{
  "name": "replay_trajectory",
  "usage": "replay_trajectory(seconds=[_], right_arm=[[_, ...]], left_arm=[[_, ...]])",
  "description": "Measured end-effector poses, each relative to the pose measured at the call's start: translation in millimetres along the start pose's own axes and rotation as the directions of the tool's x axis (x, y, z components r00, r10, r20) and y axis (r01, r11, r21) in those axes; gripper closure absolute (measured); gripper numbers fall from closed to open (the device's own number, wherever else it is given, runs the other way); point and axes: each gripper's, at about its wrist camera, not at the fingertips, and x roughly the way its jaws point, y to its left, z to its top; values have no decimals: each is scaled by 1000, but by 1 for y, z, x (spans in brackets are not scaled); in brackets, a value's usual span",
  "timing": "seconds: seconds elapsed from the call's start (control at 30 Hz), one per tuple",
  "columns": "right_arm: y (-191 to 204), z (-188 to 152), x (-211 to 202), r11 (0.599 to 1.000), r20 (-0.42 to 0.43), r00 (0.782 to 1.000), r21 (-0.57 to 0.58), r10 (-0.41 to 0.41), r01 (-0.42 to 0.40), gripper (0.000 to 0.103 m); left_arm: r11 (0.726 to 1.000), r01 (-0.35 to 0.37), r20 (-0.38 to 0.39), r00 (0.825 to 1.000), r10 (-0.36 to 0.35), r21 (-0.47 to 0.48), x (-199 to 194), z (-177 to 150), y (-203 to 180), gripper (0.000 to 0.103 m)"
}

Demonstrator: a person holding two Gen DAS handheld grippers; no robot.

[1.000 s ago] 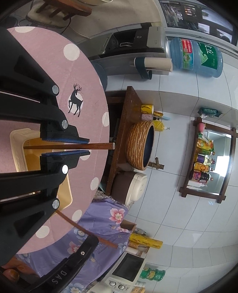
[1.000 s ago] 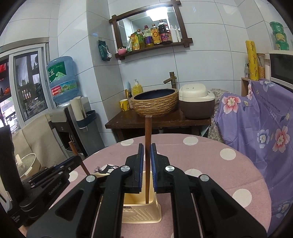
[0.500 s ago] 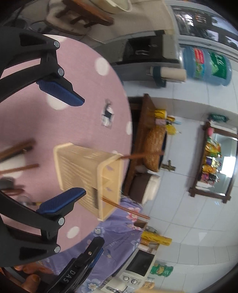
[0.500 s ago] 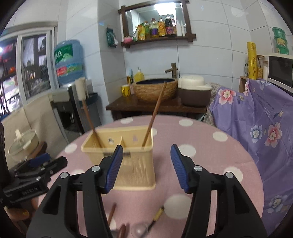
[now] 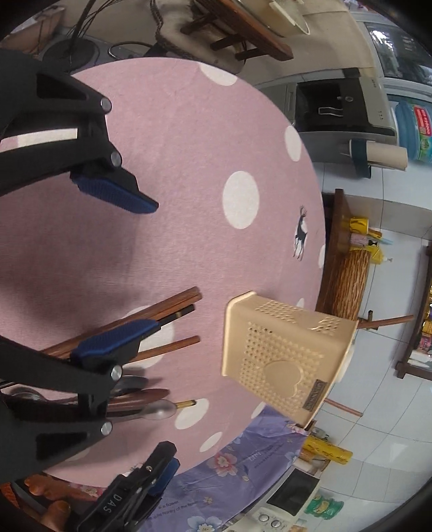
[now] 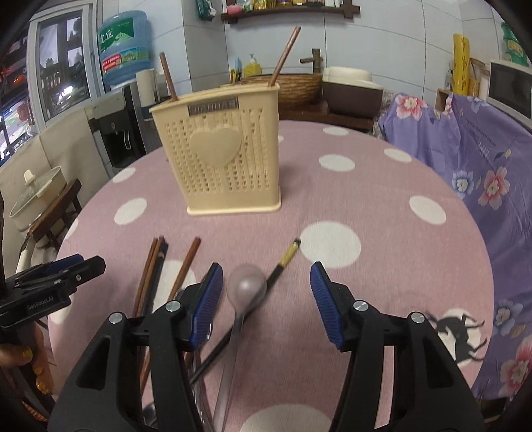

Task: Organize utensils
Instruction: 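Withdraw both tools back toward the remaining utensils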

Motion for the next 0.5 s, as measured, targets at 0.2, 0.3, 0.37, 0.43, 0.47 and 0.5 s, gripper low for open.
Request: replay_trajectory(seconds=[0.2, 0.3, 0.37, 0.43, 0.47, 0.5], right_arm=[[0, -21, 2, 1000, -43, 999, 20, -15, 16, 48], [-4, -24, -1, 999, -45, 999, 34, -31, 32, 48], [-7, -26, -2, 999, -45, 999, 42, -30, 32, 48], [-8, -28, -2, 999, -55, 998, 45, -29, 31, 48], [-8, -28, -1, 998, -58, 998, 47, -27, 29, 48], [-8, -30, -1, 998, -63, 998, 49, -22, 25, 48]], left_arm=[[999, 15, -31, 999, -14, 35, 4, -11, -11, 49], [999, 19, -46, 999, -17, 44, 6, -16, -15, 50], [998, 26, -52, 998, -23, 52, 6, -19, -19, 50], [998, 24, -59, 998, -20, 64, 8, -23, -23, 50], [997, 26, -66, 998, -22, 70, 8, -24, -25, 50], [997, 30, -71, 997, -24, 73, 9, -26, -26, 50]])
